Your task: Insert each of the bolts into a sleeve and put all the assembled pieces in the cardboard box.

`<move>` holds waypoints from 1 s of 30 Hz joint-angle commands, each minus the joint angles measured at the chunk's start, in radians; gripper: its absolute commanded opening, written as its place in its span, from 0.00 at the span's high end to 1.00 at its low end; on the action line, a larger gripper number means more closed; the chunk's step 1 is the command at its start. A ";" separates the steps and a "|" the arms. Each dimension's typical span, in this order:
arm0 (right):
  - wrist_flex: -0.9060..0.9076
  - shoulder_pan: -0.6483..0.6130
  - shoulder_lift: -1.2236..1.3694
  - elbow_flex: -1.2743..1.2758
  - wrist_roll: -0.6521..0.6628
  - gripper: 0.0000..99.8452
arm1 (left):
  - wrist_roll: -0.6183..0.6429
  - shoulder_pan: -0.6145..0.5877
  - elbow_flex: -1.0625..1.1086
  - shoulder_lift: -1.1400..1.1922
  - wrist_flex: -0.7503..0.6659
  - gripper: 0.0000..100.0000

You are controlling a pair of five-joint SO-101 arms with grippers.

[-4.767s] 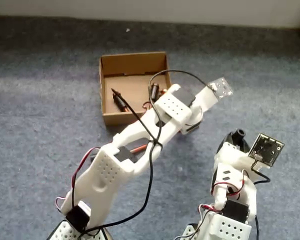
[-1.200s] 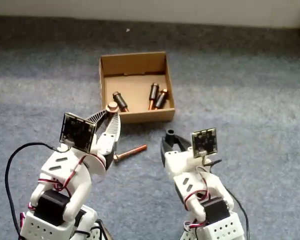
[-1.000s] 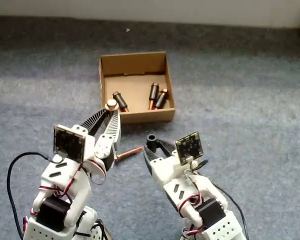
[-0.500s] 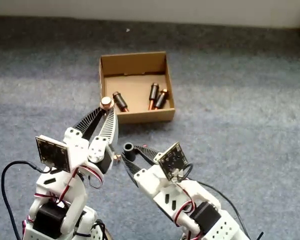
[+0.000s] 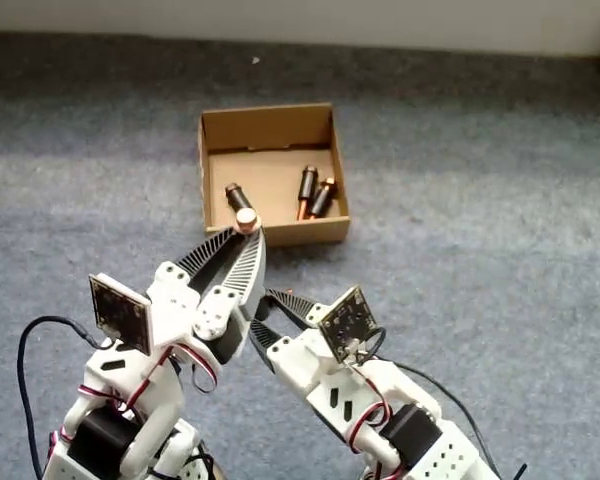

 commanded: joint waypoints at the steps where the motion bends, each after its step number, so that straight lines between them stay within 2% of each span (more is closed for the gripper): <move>1: -0.030 0.015 -0.025 0.099 -0.008 0.99 | 0.006 0.015 -0.051 -0.012 0.014 0.99; 5: -0.033 0.061 -0.025 0.099 -0.008 0.99 | 0.006 0.015 -0.050 -0.012 0.014 0.99; 16: -0.073 0.064 -0.025 0.099 -0.008 0.99 | 0.006 0.016 -0.010 -0.012 0.011 0.99; 20: -0.073 0.064 -0.025 0.099 -0.008 0.99 | 0.003 0.065 -0.002 -0.012 0.014 0.99; 24: -0.070 0.064 -0.025 0.099 -0.008 0.99 | -0.078 0.130 0.035 -0.012 0.008 0.99; 30: -0.068 0.064 -0.025 0.099 -0.008 0.99 | -0.080 0.117 0.039 -0.012 0.008 0.99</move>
